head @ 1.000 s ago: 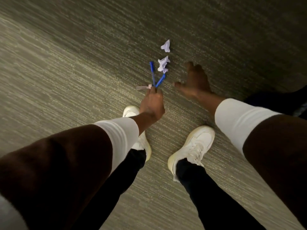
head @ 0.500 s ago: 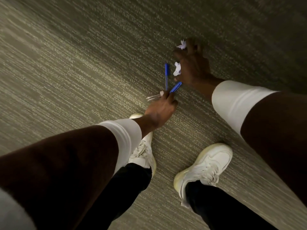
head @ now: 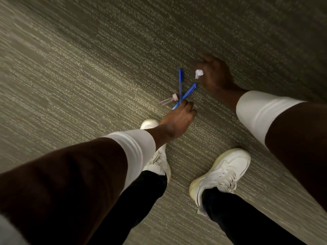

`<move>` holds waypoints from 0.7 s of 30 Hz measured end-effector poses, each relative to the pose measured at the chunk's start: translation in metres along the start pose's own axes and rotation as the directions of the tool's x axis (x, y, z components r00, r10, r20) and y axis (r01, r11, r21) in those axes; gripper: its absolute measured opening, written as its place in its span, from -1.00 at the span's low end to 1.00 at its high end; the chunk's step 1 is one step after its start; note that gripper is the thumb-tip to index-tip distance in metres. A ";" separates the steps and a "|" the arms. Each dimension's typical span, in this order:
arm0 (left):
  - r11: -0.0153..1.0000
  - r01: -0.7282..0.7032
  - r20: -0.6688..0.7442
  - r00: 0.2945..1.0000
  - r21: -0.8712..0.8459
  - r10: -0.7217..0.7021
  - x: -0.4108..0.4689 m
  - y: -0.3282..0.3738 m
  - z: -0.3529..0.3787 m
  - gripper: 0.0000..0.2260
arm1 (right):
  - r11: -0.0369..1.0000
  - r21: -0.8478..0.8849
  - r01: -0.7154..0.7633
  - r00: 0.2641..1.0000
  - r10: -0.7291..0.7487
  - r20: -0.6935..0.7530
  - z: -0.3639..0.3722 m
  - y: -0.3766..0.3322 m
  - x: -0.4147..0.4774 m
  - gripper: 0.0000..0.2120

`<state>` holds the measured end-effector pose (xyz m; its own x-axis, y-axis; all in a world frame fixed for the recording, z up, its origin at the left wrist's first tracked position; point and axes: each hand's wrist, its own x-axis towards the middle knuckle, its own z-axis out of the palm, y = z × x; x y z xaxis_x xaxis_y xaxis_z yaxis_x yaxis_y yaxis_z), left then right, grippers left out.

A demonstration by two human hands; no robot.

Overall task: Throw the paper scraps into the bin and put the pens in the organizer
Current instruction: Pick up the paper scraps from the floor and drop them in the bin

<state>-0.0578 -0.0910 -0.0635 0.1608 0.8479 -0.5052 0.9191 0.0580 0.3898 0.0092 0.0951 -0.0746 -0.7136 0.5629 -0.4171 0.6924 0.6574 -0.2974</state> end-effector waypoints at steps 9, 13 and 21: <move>0.998 0.055 0.054 0.997 -0.042 -0.052 -0.037 0.042 -0.048 -0.74 | 0.933 0.211 -0.291 0.953 0.302 -0.024 -0.038 0.004 -0.091 -0.86; 0.992 0.111 0.056 0.993 -0.066 -0.108 -0.050 0.072 -0.076 -0.76 | 0.884 0.341 -0.318 0.942 0.336 0.009 -0.059 -0.006 -0.152 -0.84; 0.988 0.084 -0.022 0.996 -0.127 -0.087 -0.053 0.138 -0.141 -0.74 | 0.701 0.498 -0.511 0.822 0.568 0.043 -0.096 -0.006 -0.254 -0.78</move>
<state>0.0101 -0.0542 0.1258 0.0721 0.8511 -0.5200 0.8762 0.1951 0.4407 0.1762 -0.0041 0.1153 -0.1881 0.8146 -0.5487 0.9031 -0.0762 -0.4227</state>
